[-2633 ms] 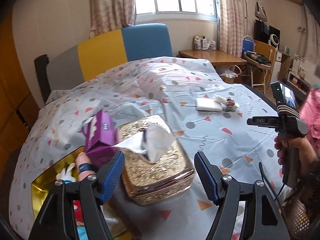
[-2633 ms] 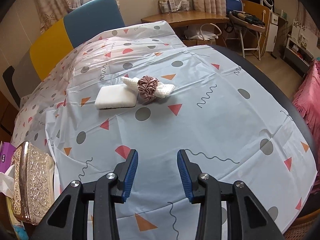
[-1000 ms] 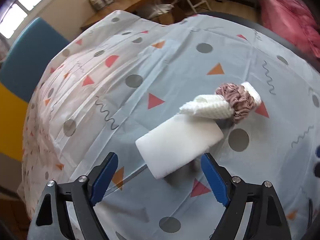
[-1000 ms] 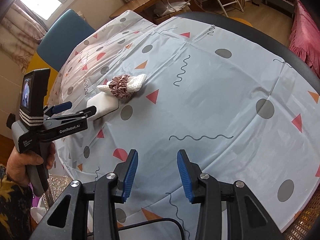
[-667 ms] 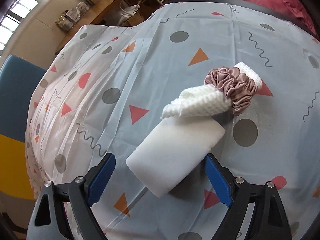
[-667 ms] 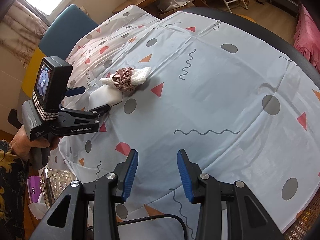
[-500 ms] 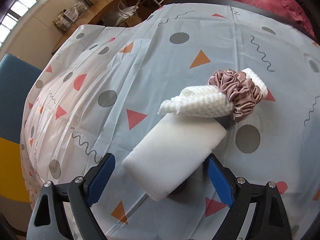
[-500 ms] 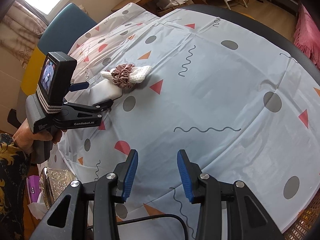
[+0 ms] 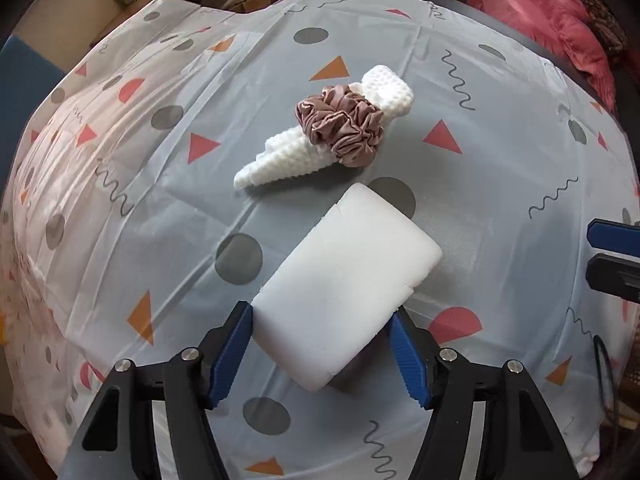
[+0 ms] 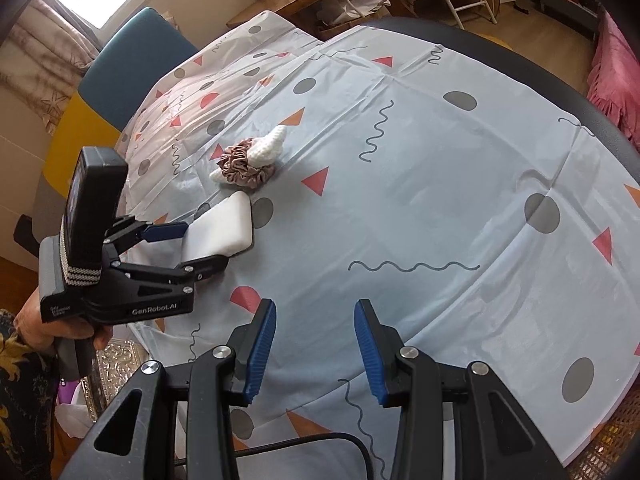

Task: Organize soft objects
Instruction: 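Grasp the white sponge block with the left tool while the right tool grasps the crocheted piece with scrunchie, then carry the white sponge into the gold tray and open the left tool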

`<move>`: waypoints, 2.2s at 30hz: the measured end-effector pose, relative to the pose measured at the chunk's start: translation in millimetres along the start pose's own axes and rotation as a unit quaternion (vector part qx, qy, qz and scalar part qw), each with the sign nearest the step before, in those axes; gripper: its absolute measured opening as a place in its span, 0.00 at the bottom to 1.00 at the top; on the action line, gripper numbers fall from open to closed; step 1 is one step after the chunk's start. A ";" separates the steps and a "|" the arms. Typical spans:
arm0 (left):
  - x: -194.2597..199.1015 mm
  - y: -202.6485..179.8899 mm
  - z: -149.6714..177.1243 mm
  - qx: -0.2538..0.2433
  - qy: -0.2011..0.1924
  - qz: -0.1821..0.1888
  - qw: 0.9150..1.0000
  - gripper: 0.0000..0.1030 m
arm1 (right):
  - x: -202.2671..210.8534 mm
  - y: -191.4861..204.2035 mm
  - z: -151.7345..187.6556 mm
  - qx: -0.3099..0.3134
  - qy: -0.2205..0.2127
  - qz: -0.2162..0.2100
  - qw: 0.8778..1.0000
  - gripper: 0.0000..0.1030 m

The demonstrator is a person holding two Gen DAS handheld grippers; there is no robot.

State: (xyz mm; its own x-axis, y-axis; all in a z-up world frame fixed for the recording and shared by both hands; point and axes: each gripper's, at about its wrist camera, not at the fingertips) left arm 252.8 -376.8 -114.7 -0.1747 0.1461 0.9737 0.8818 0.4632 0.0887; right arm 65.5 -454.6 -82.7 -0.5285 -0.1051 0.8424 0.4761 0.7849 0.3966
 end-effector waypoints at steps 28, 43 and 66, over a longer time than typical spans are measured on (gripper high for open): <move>53.3 0.1 95.4 0.239 -0.034 -0.017 0.970 0.65 | -113.9 92.6 -101.6 0.363 0.031 0.115 0.924 0.35; 128.4 67.5 98.6 0.394 -0.137 0.018 0.909 0.65 | -60.2 73.6 -11.7 0.284 0.071 0.068 0.954 0.33; 261.0 196.1 371.6 0.610 -0.261 -0.114 0.739 0.65 | -57.2 108.9 67.9 0.402 0.010 0.092 0.911 0.35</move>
State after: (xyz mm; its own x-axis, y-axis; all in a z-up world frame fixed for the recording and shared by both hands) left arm 217.4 76.9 78.9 -0.6841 0.1130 0.7206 -0.1932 0.9246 -0.3284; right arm 99.8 -321.6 -112.5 -0.4746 0.0686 0.8775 -0.1177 0.9831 -0.1405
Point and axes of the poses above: each gripper's, at about its wrist camera, not at the fingertips, and x roughly against the way its jaws point, y to its left, z to its underside, and after that the axes turned 9 degrees about x, right-handed
